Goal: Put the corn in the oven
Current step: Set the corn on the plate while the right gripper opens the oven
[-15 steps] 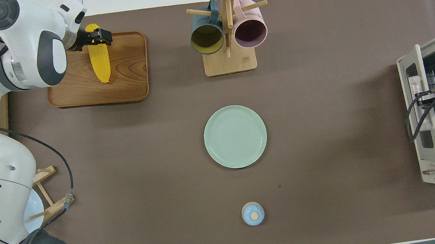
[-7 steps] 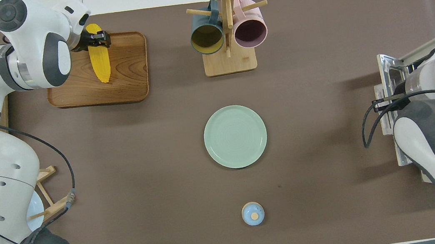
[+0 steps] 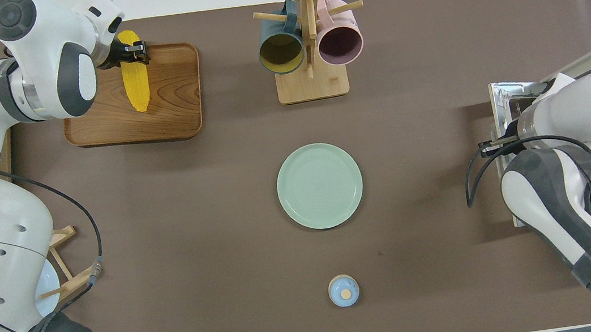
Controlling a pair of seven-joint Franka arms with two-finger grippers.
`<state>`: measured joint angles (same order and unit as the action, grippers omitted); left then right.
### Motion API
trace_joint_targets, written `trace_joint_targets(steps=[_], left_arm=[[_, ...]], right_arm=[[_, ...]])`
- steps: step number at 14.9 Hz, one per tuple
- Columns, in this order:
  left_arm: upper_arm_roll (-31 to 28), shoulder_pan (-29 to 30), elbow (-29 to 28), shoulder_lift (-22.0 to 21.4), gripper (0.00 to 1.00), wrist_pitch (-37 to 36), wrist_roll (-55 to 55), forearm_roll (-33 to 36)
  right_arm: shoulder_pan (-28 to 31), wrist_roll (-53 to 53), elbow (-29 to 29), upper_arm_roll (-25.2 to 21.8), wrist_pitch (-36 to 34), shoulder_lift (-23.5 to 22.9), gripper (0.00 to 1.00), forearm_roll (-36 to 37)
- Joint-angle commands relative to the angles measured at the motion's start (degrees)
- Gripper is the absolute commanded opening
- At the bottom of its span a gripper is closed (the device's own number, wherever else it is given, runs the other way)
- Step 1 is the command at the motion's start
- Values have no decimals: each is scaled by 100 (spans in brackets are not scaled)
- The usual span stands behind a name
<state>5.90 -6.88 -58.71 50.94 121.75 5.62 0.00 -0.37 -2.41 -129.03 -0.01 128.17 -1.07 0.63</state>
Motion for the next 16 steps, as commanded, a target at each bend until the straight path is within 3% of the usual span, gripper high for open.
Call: trace_joint_targets(steps=[1,5,6,8,10,13,16], left_arm=[[-72,-129,-166,-706,0,-844,306,-245],[-54,-638,-2095,-2304,0,-890,1299,-263],[-45,-857,-2909,-2847,0,-821,1510,-272],[-37,-1235,-3985,-3579,0,-418,1817,-290],[-36,-1823,-4620,-3862,0,-101,2388,-290],[-36,-2527,-5377,-4083,0,1198,3207,-281],[-45,-3081,-5387,-3689,0,1787,3463,-281]], right_arm=[[169,-49,-184,-149,331,-113,0,34],[-15,101,-412,-140,709,-113,0,25],[-24,136,-448,-140,709,-148,0,25],[-33,232,-509,-140,709,-166,0,16],[-50,268,-536,-140,884,-227,0,-149],[-173,294,-501,-140,956,-350,0,-221],[-383,495,-448,-70,947,-359,0,-317]])
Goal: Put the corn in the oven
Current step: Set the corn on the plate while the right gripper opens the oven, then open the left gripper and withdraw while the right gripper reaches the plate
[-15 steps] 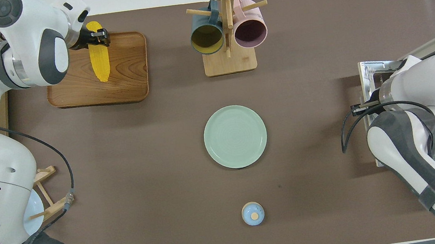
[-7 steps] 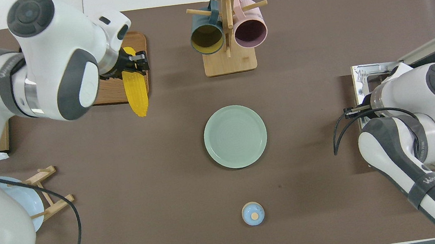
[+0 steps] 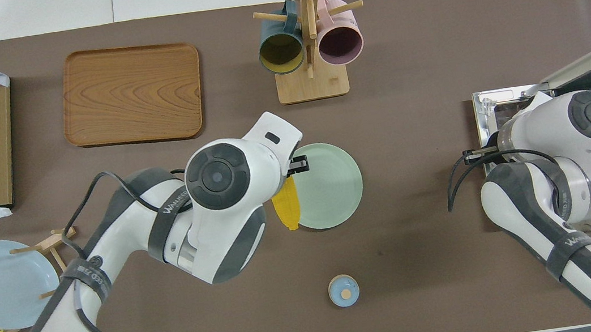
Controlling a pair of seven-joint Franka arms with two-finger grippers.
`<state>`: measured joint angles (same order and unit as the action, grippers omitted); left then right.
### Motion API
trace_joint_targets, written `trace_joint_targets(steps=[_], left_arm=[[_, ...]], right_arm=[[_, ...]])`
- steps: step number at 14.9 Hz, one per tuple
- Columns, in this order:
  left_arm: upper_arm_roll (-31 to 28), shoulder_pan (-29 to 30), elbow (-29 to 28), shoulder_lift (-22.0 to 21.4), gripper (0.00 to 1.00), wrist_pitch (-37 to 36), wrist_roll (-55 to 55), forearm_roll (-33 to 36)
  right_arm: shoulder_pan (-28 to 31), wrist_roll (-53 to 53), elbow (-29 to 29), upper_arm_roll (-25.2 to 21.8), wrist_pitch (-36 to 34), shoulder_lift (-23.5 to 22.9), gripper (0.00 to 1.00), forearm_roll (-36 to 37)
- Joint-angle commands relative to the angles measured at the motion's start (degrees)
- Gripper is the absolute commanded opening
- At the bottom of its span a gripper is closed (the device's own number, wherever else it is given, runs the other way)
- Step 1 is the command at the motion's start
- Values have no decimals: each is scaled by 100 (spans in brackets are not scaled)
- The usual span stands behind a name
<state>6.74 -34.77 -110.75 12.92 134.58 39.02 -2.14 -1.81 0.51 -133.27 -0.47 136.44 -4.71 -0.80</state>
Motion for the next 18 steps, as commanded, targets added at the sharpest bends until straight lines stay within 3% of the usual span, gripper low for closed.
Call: trace_joint_targets(steps=[1,5,8,10,11,12,13,15,18], left_arm=[[-138,-433,-192,184,0,673,132,-67],[-147,-522,-8,737,0,1095,106,-32],[-147,-522,-8,852,0,1255,71,-14],[-147,-504,-8,852,0,1255,53,-6],[-155,-478,-8,852,0,1246,18,-6],[-155,-469,1,852,36,1246,-8,3],[-155,-461,1,852,99,1238,-9,-5],[-164,-391,1,739,100,1132,-52,3],[-156,-40,54,239,100,379,-227,3]], right_arm=[[-310,274,3,-23,111,-4,0,-288],[-872,888,660,-15,-484,-30,0,-360],[-987,986,1005,-6,-943,5,3,-360],[-1197,1318,1005,-6,-944,32,37,-360],[-1312,1425,1014,-6,-935,40,65,-360],[-1409,1434,1057,-6,-944,32,78,-360],[-1566,1452,1110,-6,-935,23,87,-360],[-1647,1435,1128,-6,-926,23,87,-360],[-1656,1426,1102,20,-882,23,87,-377]])
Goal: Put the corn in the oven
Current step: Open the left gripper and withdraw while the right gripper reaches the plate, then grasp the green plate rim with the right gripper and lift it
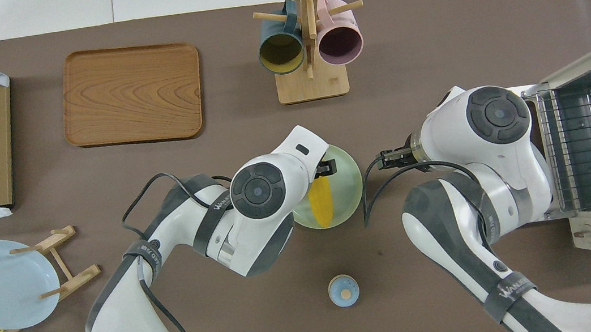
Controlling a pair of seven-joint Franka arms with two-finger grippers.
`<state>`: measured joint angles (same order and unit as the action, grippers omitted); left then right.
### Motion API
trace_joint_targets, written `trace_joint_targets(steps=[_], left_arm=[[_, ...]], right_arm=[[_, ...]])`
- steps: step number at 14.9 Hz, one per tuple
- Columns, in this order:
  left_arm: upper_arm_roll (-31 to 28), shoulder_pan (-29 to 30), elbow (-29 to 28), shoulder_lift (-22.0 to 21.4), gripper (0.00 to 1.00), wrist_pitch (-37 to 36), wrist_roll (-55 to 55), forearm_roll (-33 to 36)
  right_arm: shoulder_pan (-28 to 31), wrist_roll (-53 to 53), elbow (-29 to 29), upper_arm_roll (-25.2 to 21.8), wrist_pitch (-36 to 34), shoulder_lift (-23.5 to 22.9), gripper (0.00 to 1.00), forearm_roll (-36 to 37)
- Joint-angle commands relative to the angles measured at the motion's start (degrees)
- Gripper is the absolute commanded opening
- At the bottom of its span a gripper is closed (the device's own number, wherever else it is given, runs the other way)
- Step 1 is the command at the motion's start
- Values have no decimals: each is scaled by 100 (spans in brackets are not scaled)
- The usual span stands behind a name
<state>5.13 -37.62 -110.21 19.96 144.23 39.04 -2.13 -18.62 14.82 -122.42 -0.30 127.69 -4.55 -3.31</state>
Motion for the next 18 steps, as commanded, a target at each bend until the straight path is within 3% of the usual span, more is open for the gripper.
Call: trace_joint_targets(steps=[1,4,8,10,13,15,18], left_arm=[[5,394,69,-624,100,-929,-317,2],[5,930,463,-1037,100,-1905,-537,-6],[-12,1861,939,-1476,100,-2960,-1308,-15],[-12,2537,1140,-1644,100,-3443,-1950,-24],[-56,3004,1571,-1724,100,-4243,-2751,-24],[-56,3233,1581,-1934,100,-4613,-2814,-7],[-56,3445,1555,-2180,100,-5421,-3104,2]], right_arm=[[25,12,-27,73,53,16,86,-126],[8,82,-28,258,273,-2,78,-634],[-860,1117,331,320,353,-159,74,-505],[-1116,1565,1102,328,-110,-536,74,-128],[-1853,2882,2622,337,-771,-1677,74,732],[-2206,3324,2898,337,-632,-2162,73,1234],[-2225,3334,2680,337,-421,-2217,59,1368]])
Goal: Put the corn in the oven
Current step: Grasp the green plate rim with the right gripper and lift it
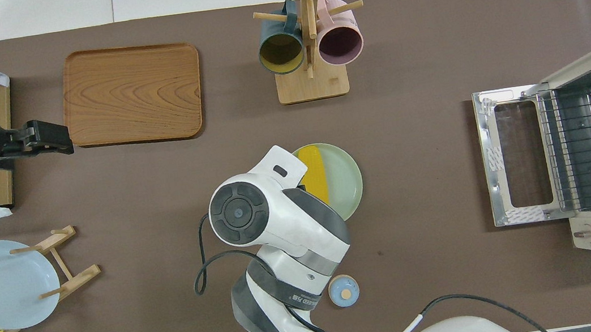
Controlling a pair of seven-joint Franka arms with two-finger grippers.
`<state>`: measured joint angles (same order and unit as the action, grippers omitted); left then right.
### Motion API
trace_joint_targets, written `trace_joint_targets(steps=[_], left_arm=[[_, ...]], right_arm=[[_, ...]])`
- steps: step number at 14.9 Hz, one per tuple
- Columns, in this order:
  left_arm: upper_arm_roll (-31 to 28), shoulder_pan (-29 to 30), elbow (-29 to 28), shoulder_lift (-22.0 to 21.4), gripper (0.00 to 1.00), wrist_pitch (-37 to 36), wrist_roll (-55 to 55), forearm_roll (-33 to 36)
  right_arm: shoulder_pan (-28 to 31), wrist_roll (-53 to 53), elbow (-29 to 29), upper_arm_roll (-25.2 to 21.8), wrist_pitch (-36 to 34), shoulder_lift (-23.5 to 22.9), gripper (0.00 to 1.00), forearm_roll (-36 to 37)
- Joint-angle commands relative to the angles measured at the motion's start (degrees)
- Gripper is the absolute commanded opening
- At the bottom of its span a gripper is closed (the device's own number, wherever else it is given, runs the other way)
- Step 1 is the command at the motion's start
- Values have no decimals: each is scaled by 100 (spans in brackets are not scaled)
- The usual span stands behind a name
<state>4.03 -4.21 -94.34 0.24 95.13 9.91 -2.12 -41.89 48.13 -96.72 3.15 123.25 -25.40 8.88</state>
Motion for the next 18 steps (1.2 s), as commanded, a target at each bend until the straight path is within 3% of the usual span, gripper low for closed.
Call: trace_joint_targets(steps=[1,2,4,11,13,18], left_arm=[[54,105,-58,-287,100,-687,-199,1],[54,131,-85,-332,100,-854,-200,1],[62,254,-250,-455,100,-979,-295,1],[62,175,-366,-368,100,-56,-358,1],[62,184,-366,-358,100,-74,-366,1],[62,166,-43,-192,100,-511,-349,10]], right_arm=[[102,12,31,-8,101,-141,48,149],[93,12,-135,-8,224,-106,42,149],[93,3,-251,-8,252,-80,40,158],[93,12,-787,-8,639,52,33,184],[93,3,-744,-16,499,52,3,306],[128,-294,-121,-8,-703,44,0,1044]])
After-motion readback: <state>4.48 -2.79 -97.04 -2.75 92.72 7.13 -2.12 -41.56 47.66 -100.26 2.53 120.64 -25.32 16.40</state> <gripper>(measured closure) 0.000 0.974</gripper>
